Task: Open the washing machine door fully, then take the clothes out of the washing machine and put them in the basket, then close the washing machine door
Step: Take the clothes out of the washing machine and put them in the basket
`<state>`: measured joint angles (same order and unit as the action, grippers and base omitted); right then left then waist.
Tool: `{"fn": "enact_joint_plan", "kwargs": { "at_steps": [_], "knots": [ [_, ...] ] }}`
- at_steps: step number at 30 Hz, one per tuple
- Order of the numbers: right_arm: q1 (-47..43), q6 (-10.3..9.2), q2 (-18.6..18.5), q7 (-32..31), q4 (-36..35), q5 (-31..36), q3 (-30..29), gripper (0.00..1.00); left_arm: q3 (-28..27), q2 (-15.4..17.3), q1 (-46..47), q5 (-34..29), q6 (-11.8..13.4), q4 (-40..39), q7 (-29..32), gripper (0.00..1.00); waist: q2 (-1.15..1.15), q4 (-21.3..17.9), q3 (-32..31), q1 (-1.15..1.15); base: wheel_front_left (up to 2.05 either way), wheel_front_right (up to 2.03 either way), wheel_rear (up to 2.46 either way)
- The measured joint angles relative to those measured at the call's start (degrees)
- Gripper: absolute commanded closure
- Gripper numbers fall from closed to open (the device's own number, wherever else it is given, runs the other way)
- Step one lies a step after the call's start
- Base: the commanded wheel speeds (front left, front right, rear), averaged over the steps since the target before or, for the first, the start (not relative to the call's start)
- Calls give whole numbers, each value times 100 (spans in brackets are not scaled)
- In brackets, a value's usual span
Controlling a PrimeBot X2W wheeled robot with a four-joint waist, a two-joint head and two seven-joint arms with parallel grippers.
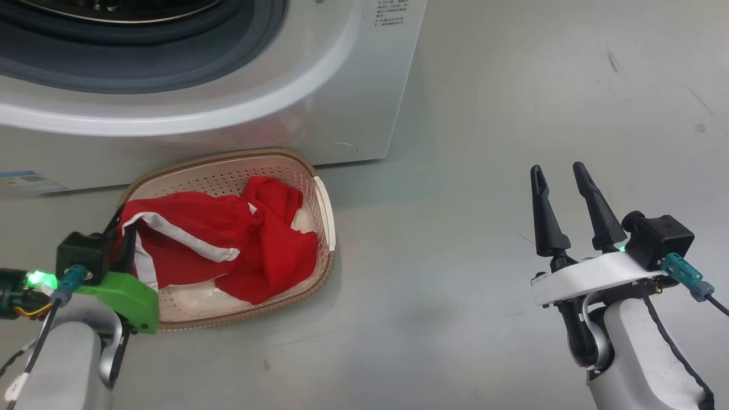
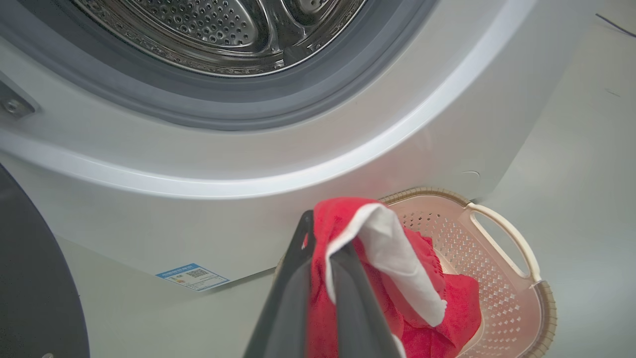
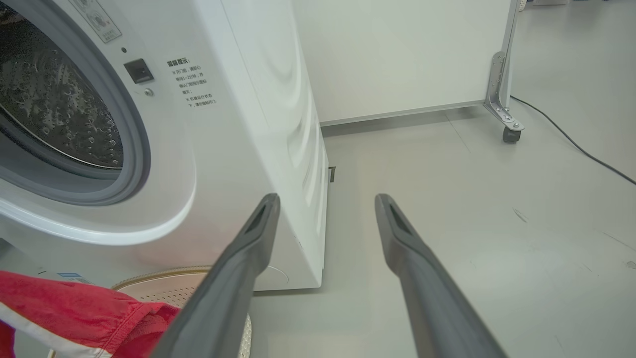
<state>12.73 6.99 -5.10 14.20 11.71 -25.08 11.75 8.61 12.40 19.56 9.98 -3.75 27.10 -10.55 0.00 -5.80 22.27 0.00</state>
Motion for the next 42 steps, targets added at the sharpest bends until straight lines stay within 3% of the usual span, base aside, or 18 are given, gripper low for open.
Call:
{"fn": "enact_joint_plan", "kwargs": {
  "at_steps": [14,42],
  "knots": [
    [273,0,21,0,-147,-10,1,0,-4,93,811,-59,58,721,294,100,0,-338,766,0,0,0,0],
    [734,1,163,1,-305,-112,-29,0,350,-68,2084,-152,-157,2013,693,100,0,-1159,2067,0,0,0,0]
  ]
}}
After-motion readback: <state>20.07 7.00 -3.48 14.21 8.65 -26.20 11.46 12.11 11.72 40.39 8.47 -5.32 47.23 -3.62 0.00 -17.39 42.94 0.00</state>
